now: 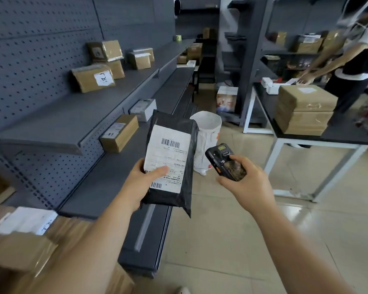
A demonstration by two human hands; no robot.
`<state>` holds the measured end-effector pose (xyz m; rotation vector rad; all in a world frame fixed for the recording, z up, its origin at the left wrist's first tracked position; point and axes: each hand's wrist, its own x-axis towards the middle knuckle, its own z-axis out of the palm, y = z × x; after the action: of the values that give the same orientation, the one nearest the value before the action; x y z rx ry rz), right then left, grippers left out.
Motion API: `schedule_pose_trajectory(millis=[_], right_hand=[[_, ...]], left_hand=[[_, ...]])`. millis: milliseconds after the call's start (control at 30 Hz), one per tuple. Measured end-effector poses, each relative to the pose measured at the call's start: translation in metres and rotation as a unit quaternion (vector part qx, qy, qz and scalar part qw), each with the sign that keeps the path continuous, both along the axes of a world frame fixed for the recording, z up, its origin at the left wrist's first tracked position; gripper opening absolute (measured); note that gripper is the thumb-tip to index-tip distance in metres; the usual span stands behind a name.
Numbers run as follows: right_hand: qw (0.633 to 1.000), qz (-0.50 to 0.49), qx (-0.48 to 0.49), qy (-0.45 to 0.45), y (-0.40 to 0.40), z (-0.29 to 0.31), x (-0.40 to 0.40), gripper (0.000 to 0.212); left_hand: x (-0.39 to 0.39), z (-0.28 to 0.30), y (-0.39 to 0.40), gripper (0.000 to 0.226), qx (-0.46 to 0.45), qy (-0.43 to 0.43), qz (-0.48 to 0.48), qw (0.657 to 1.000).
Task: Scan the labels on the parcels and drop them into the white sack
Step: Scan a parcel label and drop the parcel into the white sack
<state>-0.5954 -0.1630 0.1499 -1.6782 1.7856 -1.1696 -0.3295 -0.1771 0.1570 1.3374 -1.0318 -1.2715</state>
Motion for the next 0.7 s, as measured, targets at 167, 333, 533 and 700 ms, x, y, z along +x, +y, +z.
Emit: schedule_pose_trajectory(millis=[167, 333, 533, 700], right_hand=[[1.000, -0.021, 0.008, 0.014, -0.101, 0.007, -0.012, 0.063], [0.998, -0.052, 0.008, 0.016, -0.189, 0.015, -0.021, 0.062], [0.998, -0.054, 0.026, 0.014, -0.264, 0.006, -0.026, 0.059], [0.998, -0.038, 0.046, 0.018, -0.337, -0.007, -0.031, 0.061]], left_hand=[[-0.013, -0.011, -0.114, 0.045, 0.011, 0.027, -0.006, 1.000], [-0.029, -0.010, -0.221, 0.047, 0.009, 0.039, -0.034, 0.999], [-0.038, -0.017, -0.305, 0.045, 0.014, 0.044, -0.035, 0.998], [-0.036, -0.029, -0.371, 0.044, 0.030, 0.032, -0.019, 0.999]])
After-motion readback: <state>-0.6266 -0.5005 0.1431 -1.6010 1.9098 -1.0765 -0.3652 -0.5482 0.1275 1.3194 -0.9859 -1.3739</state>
